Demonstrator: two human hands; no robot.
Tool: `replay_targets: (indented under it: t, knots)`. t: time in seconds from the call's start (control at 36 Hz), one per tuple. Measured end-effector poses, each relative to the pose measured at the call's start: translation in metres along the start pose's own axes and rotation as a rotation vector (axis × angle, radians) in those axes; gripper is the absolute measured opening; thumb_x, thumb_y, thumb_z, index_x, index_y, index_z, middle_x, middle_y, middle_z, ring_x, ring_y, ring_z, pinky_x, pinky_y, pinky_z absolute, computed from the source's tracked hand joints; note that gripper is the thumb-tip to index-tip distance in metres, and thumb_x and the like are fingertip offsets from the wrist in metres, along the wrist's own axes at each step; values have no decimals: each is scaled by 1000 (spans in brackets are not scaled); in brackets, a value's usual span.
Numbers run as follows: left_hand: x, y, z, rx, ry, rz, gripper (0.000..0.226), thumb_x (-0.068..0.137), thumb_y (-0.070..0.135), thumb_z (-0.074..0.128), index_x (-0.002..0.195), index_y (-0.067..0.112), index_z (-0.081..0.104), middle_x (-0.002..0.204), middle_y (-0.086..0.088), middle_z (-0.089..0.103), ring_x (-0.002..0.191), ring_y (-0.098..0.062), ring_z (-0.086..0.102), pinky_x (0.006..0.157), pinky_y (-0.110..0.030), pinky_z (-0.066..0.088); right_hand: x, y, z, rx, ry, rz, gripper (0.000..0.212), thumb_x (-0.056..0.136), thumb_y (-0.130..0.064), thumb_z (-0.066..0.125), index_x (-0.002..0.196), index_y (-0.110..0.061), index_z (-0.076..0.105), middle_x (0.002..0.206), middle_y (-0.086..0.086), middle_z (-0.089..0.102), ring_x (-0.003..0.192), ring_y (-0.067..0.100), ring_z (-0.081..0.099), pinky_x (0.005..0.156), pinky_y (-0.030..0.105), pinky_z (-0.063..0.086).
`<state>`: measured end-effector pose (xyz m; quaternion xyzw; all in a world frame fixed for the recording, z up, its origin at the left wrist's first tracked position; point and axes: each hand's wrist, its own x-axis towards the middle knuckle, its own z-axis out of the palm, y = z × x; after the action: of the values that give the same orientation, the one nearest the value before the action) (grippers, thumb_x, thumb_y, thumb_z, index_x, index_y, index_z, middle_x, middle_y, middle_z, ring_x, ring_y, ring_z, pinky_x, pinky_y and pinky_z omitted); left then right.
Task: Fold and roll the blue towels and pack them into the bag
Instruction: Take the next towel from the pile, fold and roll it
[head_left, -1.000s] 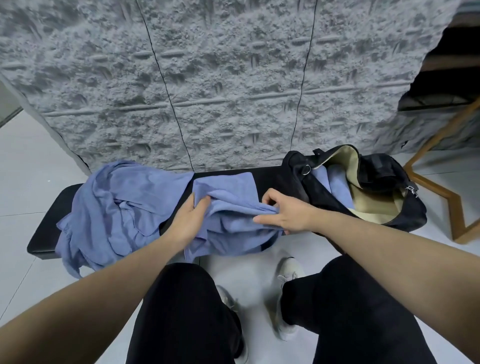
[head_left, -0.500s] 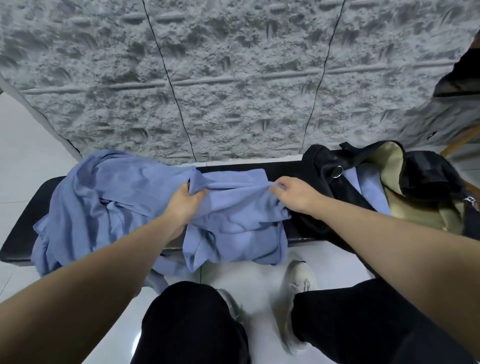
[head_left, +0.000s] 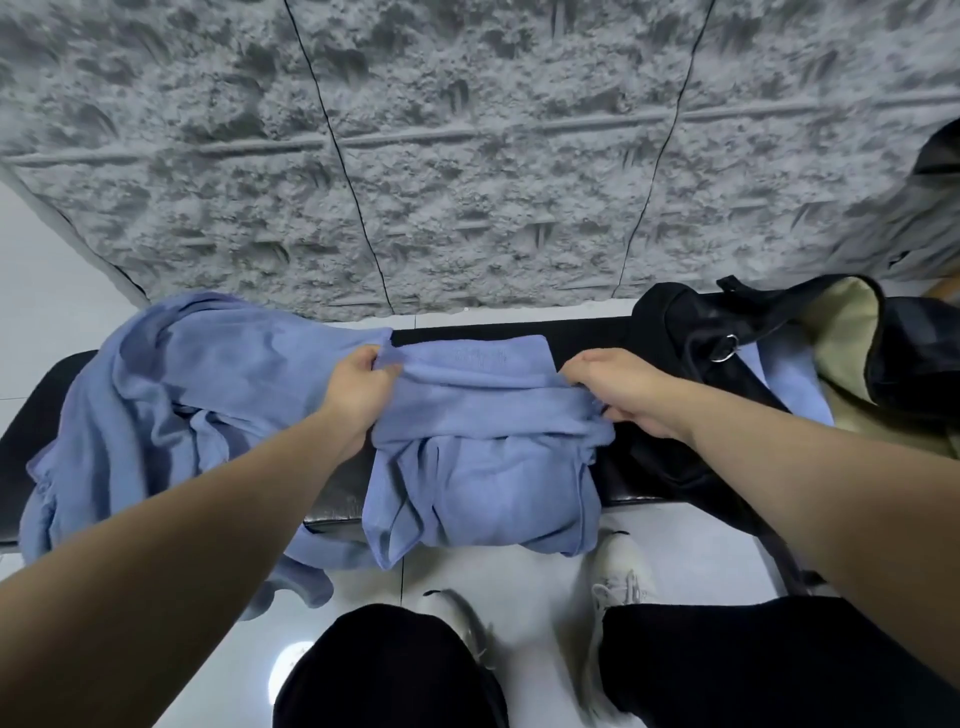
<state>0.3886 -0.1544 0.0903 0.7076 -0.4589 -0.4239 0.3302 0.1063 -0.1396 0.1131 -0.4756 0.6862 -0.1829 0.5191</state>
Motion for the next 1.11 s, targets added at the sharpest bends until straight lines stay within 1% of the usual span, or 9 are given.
replay_targets:
  t: [0.08,0.17,0.25,0.39,0.56,0.69,0.89,1.0,1.11]
  knots:
    - [5,-1,4,90,-5,44,24,97,19,54,75,14,46,70,-4,41,68,-19,39,60,-31,31,3,-2,2,-115,28,-23,19,93,-28,48,75,-21,49,74,-1,44,65,15,38,53,26,32]
    - [12,1,8,149,19,84,27,97,18,53,72,14,43,64,0,41,61,-17,38,53,-27,29,8,-6,1,-194,47,-59,12,89,-31,56,93,-20,54,83,-2,52,69,13,44,55,26,34]
    - [19,3,11,179,78,104,30,97,17,53,70,14,40,61,-1,38,56,-16,33,44,-20,25,17,-7,-1,-210,68,-88,25,84,-24,62,105,-15,52,84,1,53,70,15,46,56,27,36]
    - [33,4,13,301,84,90,29,95,14,55,68,11,45,64,-9,44,57,-22,38,53,-29,30,37,-14,-3,-234,198,-135,10,89,-21,56,96,-15,54,83,-1,55,69,12,47,55,25,35]
    - [44,0,17,393,27,111,32,95,20,55,66,14,44,65,-6,47,58,-20,37,57,-29,31,55,-14,-1,-159,190,-131,13,89,-20,59,92,-13,70,88,2,67,78,13,57,60,20,44]
    - [48,1,18,457,-39,132,26,96,21,57,72,17,46,65,0,47,61,-17,41,54,-29,32,60,-14,4,-67,117,-140,10,85,-19,66,90,-11,67,78,2,63,69,12,55,60,21,45]
    - [46,6,23,319,35,229,33,96,11,53,71,18,33,64,3,40,57,-12,36,46,-13,33,67,-10,7,9,99,-146,13,82,-18,70,75,-18,59,87,4,68,75,15,58,72,33,53]
    - [47,2,24,105,118,118,31,99,17,49,74,19,32,69,1,38,63,-13,35,48,-16,33,68,-8,7,145,199,-119,22,89,-15,61,74,-19,44,66,1,50,59,14,44,52,27,38]
    - [50,-4,21,118,116,136,29,99,14,51,74,18,35,70,2,42,63,-9,41,46,-9,34,67,-5,6,74,142,-147,24,89,-14,59,74,-20,41,66,-1,47,60,12,42,51,24,34]
